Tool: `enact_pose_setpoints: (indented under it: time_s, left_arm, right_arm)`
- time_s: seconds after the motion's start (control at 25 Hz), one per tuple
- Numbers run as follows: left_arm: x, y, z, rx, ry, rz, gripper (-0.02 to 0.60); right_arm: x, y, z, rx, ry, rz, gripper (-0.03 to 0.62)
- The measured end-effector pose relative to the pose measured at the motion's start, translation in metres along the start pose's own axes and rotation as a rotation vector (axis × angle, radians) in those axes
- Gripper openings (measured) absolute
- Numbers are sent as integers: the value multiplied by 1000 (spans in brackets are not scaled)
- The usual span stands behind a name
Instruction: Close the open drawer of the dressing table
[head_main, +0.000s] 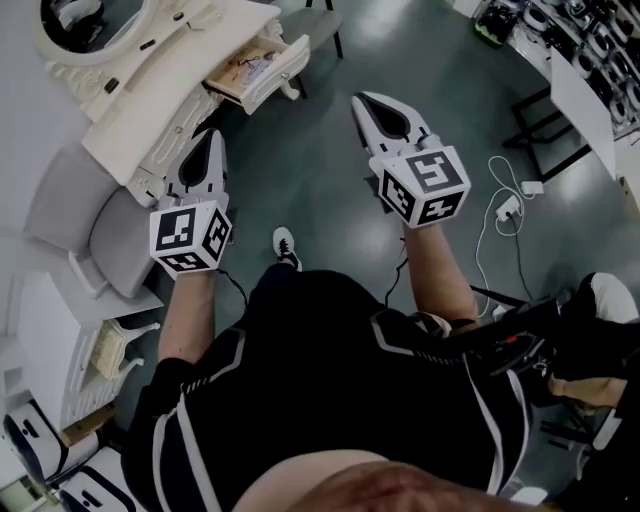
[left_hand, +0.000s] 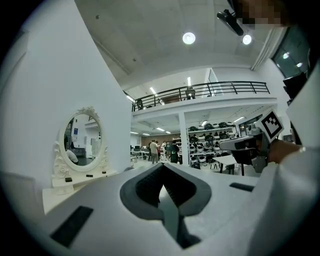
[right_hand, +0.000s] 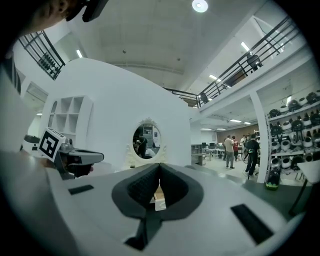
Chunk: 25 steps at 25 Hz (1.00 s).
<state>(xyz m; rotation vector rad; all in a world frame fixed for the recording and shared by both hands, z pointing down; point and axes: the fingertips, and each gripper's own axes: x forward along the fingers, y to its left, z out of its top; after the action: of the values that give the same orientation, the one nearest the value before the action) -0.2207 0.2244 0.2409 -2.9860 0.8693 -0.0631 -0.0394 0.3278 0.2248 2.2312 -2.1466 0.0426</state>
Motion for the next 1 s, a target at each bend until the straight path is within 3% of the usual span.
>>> enact_pose_setpoints:
  time_s: [0.28,0.64,1.0]
  left_arm:
    - [52,42,10,-18,-36,-50,4]
    - [103,121,7,-60,-38,-38,5]
    - [136,193,2,-46,-30,-42,3]
  right_arm:
    - [59,-10,6,-5,20,-33,5]
    - [146,-6,9,-17,48,-32,5]
    - [224,5,11,-35,86,-25,5]
